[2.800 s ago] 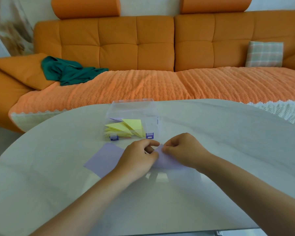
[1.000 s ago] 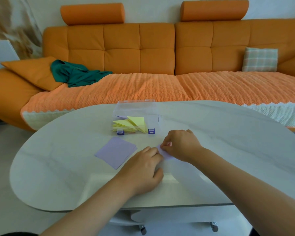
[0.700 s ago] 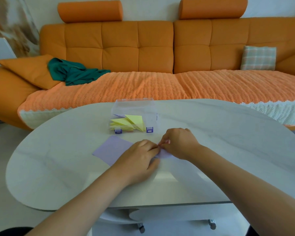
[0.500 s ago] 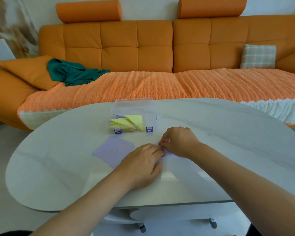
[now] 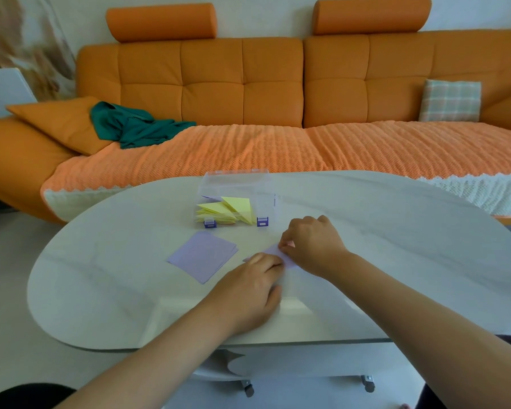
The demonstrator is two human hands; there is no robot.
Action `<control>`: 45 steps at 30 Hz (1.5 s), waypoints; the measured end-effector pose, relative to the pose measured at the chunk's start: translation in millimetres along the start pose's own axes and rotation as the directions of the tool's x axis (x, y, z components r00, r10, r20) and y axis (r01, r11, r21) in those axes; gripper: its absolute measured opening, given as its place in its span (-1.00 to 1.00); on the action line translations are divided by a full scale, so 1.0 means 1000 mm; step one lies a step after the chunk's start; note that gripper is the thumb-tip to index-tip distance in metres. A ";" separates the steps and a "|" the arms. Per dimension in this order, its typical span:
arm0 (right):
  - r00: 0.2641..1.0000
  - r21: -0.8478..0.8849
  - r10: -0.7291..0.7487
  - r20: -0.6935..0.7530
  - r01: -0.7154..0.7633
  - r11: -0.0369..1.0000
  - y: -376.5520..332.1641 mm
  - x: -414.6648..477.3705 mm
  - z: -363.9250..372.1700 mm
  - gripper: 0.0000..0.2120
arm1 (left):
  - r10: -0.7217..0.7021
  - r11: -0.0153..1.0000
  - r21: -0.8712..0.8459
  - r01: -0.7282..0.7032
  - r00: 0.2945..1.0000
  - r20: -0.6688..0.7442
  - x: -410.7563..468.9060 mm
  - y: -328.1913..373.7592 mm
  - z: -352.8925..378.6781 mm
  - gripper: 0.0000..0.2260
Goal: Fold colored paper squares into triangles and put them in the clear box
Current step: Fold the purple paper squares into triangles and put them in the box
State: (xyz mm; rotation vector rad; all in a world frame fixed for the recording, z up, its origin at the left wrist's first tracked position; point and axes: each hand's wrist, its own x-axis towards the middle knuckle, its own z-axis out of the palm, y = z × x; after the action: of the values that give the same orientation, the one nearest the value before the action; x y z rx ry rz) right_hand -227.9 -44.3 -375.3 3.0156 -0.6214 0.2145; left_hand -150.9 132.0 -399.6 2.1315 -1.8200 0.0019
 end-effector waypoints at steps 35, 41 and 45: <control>0.992 0.022 -0.098 -0.083 0.100 0.995 -0.009 -0.069 0.006 -0.68 | -0.301 0.930 0.207 0.305 0.952 -0.048 -0.021 -0.004 -0.018 -0.73; 0.992 0.112 -0.065 -0.106 0.077 0.991 -0.005 -0.070 0.008 -0.72 | -0.387 0.912 0.116 0.392 0.920 -0.070 -0.019 -0.005 -0.018 -0.76; 0.991 0.149 -0.057 -0.118 0.074 0.986 -0.004 -0.067 0.011 -0.74 | -0.297 0.949 0.040 0.313 0.929 -0.219 -0.020 -0.010 -0.017 -0.72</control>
State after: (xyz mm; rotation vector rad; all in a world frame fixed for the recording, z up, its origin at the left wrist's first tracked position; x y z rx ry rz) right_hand -285.8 -15.6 -395.7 3.1355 -0.5176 0.4471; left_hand -141.5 157.0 -390.4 2.3445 -1.3766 0.2158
